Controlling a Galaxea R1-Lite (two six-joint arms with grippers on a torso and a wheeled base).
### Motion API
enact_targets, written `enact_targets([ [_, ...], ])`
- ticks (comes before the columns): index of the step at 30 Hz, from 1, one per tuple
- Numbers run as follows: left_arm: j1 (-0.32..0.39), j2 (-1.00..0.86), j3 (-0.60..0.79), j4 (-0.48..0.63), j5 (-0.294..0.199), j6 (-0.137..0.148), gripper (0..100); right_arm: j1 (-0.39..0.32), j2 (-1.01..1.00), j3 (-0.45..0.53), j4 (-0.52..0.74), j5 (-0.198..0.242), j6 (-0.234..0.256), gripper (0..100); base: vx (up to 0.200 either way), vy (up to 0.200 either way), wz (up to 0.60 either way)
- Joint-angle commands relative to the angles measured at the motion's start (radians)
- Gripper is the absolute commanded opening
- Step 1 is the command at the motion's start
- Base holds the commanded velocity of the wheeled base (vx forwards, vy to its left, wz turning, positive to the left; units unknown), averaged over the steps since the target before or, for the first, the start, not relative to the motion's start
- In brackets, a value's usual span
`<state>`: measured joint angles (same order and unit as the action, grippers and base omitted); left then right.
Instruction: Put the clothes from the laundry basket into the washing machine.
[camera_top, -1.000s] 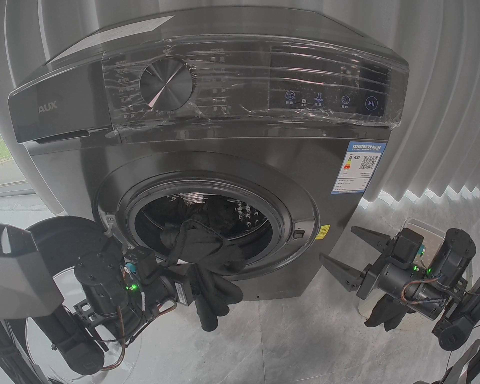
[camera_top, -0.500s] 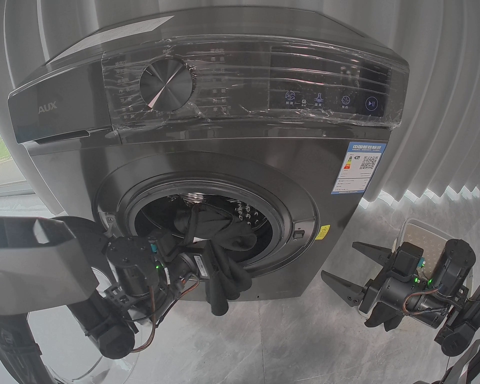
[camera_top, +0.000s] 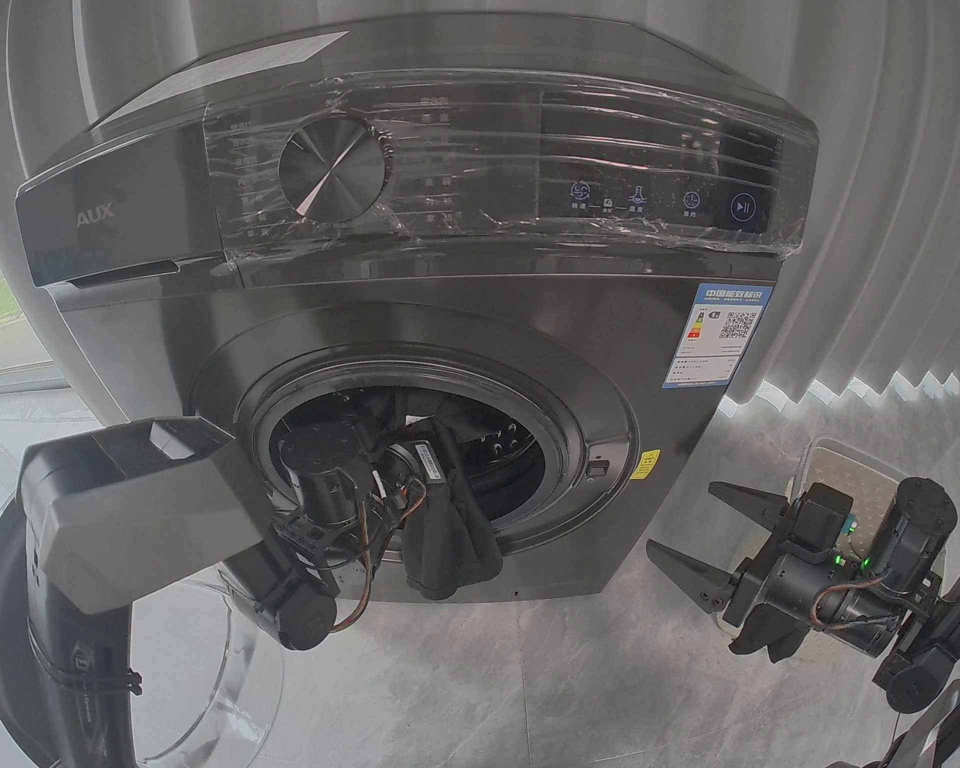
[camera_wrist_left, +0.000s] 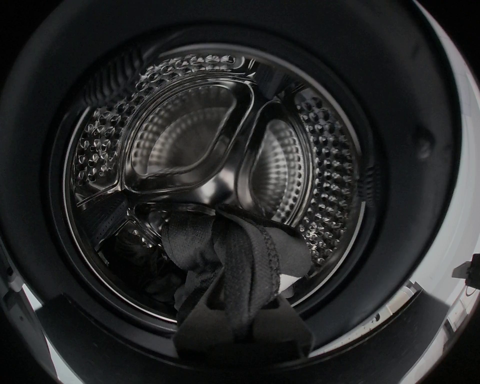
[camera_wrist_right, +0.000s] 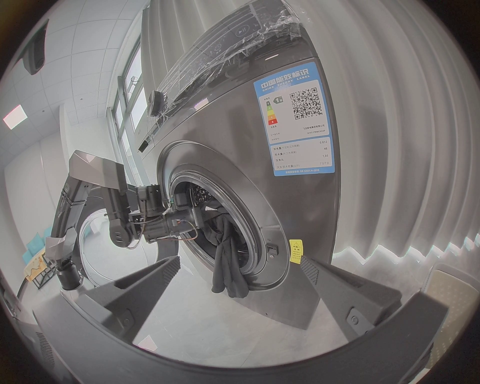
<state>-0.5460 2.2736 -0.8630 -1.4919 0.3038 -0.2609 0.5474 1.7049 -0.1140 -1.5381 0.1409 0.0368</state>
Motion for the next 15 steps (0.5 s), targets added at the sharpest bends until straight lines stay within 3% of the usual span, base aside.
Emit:
enact_targets([
  [1,0.031,0.055,-0.056,0.012,-0.002,0.002,0,0.0,-0.004,-0.001,0.0,0.0,0.0,100,0.0,0.0,0.0],
  [15,0.044,0.098,-0.18,0.07,-0.006,-0.006,0,0.008,0.001,0.001,0.003,0.002,0.0,100,0.0,0.0,0.0],
])
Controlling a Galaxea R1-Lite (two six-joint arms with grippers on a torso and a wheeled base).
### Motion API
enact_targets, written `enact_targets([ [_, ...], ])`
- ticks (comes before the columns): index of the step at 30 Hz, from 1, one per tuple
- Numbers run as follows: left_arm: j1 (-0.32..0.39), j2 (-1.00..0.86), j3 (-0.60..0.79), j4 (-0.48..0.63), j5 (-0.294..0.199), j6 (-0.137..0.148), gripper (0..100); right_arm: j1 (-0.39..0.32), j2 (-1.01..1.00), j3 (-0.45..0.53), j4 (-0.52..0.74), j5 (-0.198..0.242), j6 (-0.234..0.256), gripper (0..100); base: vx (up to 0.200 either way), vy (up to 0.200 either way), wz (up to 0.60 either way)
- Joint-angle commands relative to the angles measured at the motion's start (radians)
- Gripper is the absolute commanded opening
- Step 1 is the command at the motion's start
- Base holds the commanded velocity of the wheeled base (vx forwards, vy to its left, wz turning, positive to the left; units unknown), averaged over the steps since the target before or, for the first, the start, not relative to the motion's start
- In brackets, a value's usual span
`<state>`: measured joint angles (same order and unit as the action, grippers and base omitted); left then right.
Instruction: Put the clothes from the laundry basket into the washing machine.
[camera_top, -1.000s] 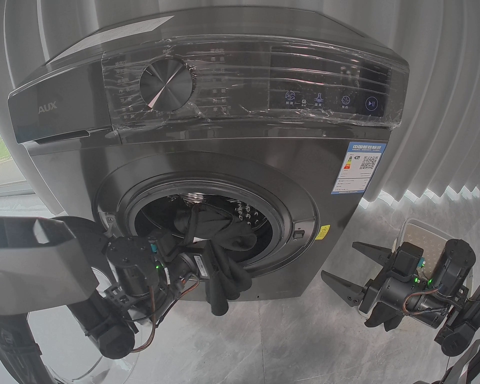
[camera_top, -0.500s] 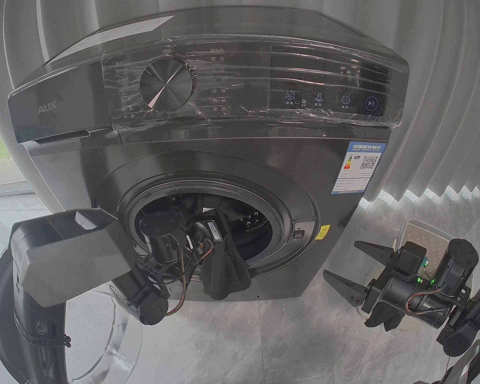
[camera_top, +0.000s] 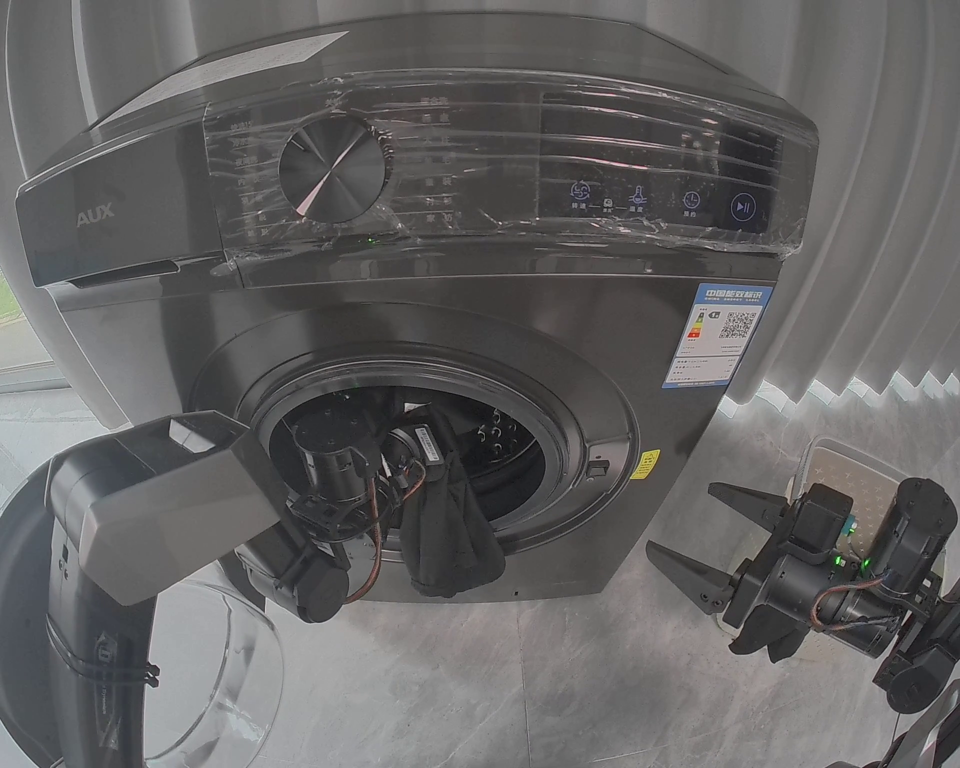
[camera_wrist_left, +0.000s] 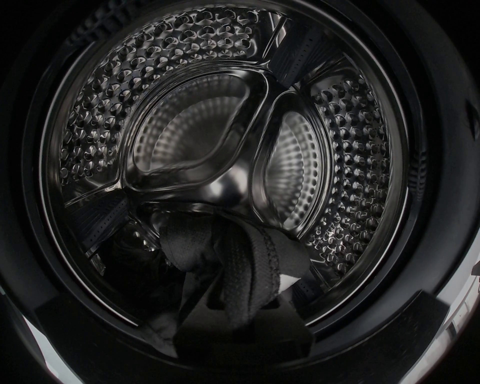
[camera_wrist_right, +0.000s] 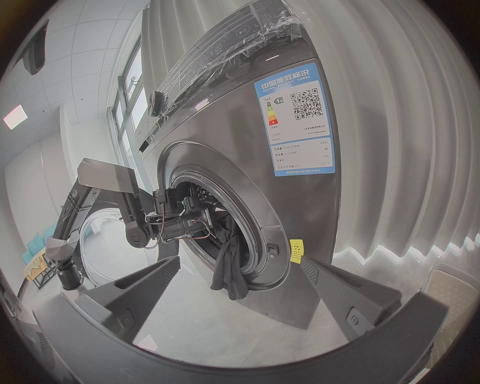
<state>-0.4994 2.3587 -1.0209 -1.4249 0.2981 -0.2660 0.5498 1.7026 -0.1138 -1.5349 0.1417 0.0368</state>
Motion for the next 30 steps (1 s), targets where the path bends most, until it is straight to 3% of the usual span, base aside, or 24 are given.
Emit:
enact_targets([
  [1,-0.002,0.013,-0.027,0.004,0.0,-0.001,0,0.007,0.003,0.0,-0.001,0.001,0.002,100,0.0,0.0,0.0],
  [14,0.002,0.085,-0.162,0.067,0.0,-0.004,0,0.015,0.005,-0.001,-0.001,0.001,0.003,100,0.0,0.0,0.0],
  [21,0.018,0.146,-0.291,0.119,0.001,-0.045,0,0.013,0.002,-0.006,-0.002,0.001,0.003,100,0.0,0.0,0.0],
  [30,0.068,0.175,-0.409,0.165,0.009,-0.05,0,0.013,0.005,-0.007,-0.002,0.001,0.003,100,0.0,0.0,0.0],
])
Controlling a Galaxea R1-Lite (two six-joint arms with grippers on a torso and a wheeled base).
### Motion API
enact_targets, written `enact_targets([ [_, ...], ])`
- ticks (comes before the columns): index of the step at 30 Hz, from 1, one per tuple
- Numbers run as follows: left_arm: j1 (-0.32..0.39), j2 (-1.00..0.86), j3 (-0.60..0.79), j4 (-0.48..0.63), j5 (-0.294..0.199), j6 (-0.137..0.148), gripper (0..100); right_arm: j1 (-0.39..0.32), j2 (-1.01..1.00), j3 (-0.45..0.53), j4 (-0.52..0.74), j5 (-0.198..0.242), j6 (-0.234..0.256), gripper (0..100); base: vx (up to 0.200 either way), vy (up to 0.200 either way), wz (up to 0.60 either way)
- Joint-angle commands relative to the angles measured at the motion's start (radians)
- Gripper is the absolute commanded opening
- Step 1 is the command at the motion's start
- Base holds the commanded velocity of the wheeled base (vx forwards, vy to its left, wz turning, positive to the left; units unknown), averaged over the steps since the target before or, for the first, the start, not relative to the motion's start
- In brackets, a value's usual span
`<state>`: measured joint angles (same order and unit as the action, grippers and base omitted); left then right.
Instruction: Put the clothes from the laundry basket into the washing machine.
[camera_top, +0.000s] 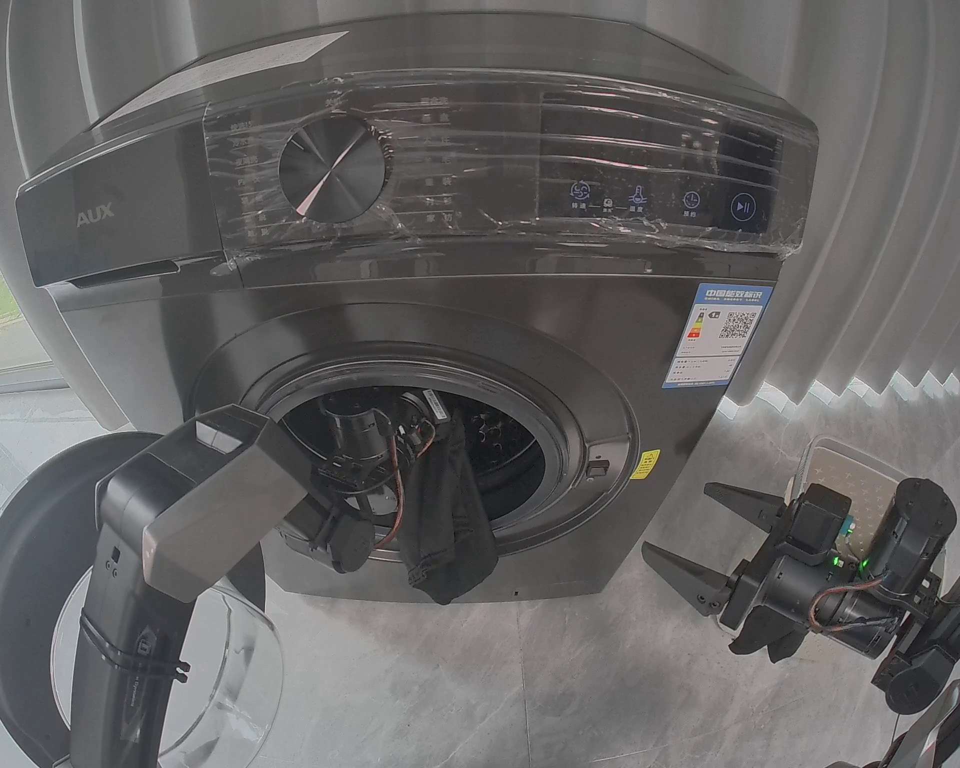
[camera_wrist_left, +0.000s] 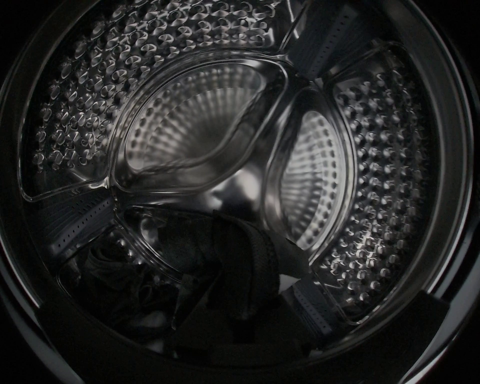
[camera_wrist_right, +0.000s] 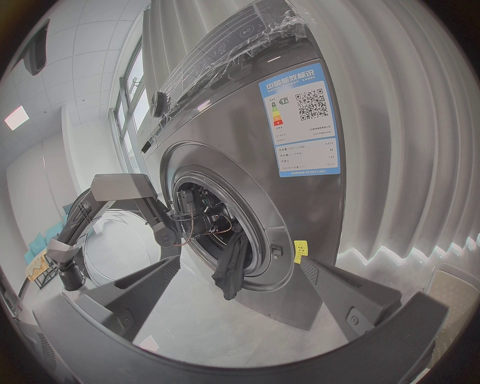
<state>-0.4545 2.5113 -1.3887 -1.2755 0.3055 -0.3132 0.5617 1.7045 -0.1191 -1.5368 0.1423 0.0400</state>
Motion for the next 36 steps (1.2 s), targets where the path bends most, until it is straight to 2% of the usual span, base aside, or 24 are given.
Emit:
enact_targets([
  [1,0.028,0.026,-0.053,0.025,0.001,-0.006,0,0.001,0.003,-0.001,0.0,0.0,0.0,100,0.0,0.0,0.0],
  [7,0.053,0.032,-0.098,0.051,0.003,-0.01,0,0.0,0.003,0.001,0.0,0.0,0.0,100,0.0,0.0,0.0],
  [19,0.045,0.027,-0.098,0.056,0.003,-0.012,0,0.0,0.001,-0.001,0.0,0.0,0.0,100,0.0,0.0,0.0],
  [20,0.045,0.027,-0.096,0.058,0.003,-0.012,100,0.0,0.001,-0.001,0.0,0.0,0.0,100,0.0,0.0,0.0],
  [25,0.043,0.023,-0.085,0.047,0.003,-0.012,100,0.0,0.001,-0.001,0.0,0.0,0.0,100,0.0,0.0,0.0],
  [29,0.028,-0.037,0.025,0.079,0.001,-0.004,100,0.0,0.001,-0.001,0.0,0.0,0.0,100,0.0,0.0,0.0],
  [33,0.016,-0.104,0.174,0.179,-0.008,-0.003,100,0.003,0.004,-0.001,0.0,0.0,0.001,100,0.0,0.0,0.0],
  [36,0.002,-0.132,0.263,0.188,-0.011,-0.001,100,0.003,0.004,0.003,0.001,0.0,0.001,100,0.0,0.0,0.0],
])
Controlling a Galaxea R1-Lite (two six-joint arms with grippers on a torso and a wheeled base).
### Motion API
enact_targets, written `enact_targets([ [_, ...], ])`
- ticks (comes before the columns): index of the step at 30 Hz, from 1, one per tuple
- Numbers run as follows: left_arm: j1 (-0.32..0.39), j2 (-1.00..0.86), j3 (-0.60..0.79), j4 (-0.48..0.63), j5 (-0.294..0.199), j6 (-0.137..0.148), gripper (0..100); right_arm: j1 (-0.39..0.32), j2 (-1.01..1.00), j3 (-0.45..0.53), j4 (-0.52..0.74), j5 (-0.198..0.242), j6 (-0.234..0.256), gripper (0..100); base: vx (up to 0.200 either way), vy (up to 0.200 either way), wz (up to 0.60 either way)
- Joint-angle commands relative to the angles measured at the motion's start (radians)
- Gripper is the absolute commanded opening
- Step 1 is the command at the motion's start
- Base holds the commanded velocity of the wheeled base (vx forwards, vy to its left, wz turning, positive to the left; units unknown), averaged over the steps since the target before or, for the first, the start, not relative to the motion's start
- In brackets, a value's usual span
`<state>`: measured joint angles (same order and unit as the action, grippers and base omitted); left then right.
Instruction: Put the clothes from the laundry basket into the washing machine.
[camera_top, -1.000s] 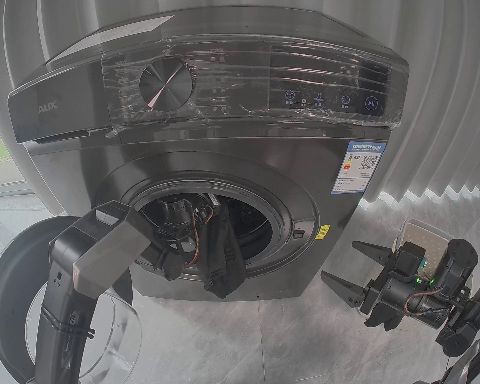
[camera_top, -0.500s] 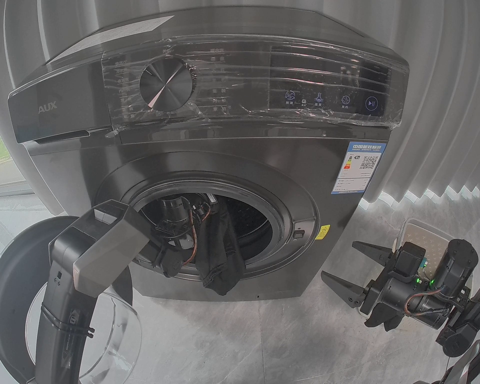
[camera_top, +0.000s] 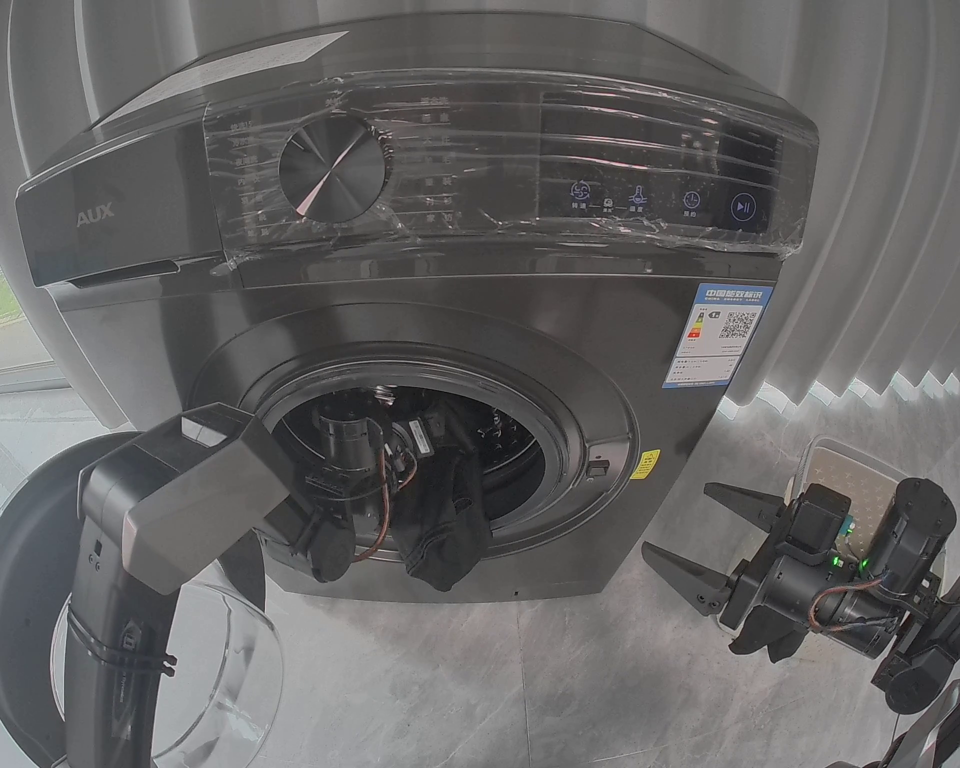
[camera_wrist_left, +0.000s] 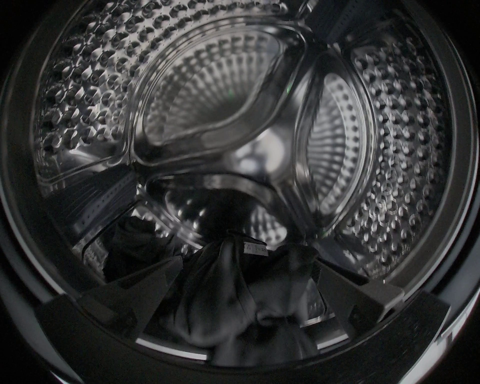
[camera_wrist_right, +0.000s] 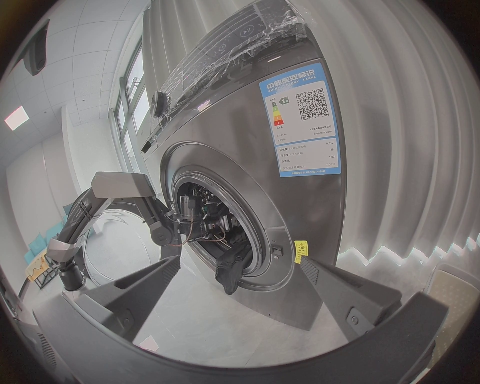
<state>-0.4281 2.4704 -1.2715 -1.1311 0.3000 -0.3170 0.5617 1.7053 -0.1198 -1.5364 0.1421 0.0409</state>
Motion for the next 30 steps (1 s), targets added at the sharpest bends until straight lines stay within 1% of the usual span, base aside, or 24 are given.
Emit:
enact_targets([
  [1,-0.028,-0.096,0.161,0.043,-0.005,0.009,100,0.003,0.004,0.003,0.001,0.002,0.001,100,0.0,0.0,0.0],
  [4,-0.035,-0.105,0.188,0.042,-0.005,0.015,100,0.003,0.004,0.003,0.001,0.002,0.001,100,0.0,0.0,0.0],
  [7,-0.052,-0.134,0.265,0.043,-0.009,0.021,100,0.003,0.004,0.003,0.001,0.002,0.001,100,0.0,0.0,0.0],
  [9,-0.072,-0.136,0.311,0.034,-0.024,0.03,100,0.004,0.004,0.003,0.001,0.002,0.001,100,0.0,0.0,0.0],
  [10,-0.074,-0.134,0.319,0.034,-0.027,0.03,100,0.003,0.004,0.003,-0.001,0.002,0.001,100,0.0,0.0,0.0],
  [11,-0.089,-0.134,0.356,0.025,-0.045,0.033,100,0.004,0.004,0.002,0.001,0.001,0.001,100,0.0,0.0,0.0],
  [12,-0.097,-0.133,0.363,0.016,-0.048,0.033,100,0.004,0.004,0.002,0.001,0.002,0.001,100,0.0,0.0,0.0],
  [14,-0.109,-0.125,0.366,0.001,-0.048,0.032,100,0.004,0.004,0.003,0.001,0.001,0.001,100,0.0,0.0,0.0],
  [19,-0.113,-0.099,0.365,-0.016,-0.05,0.029,100,0.004,0.004,0.003,0.001,0.002,0.001,100,0.0,0.0,0.0],
  [20,-0.12,-0.068,0.365,-0.041,-0.05,0.027,100,0.004,0.004,0.003,0.001,0.002,0.001,100,0.0,0.0,0.0],
  [30,-0.12,0.028,0.319,-0.065,-0.065,0.024,100,0.015,0.004,0.005,0.001,0.001,0.002,100,0.0,0.0,0.0],
])
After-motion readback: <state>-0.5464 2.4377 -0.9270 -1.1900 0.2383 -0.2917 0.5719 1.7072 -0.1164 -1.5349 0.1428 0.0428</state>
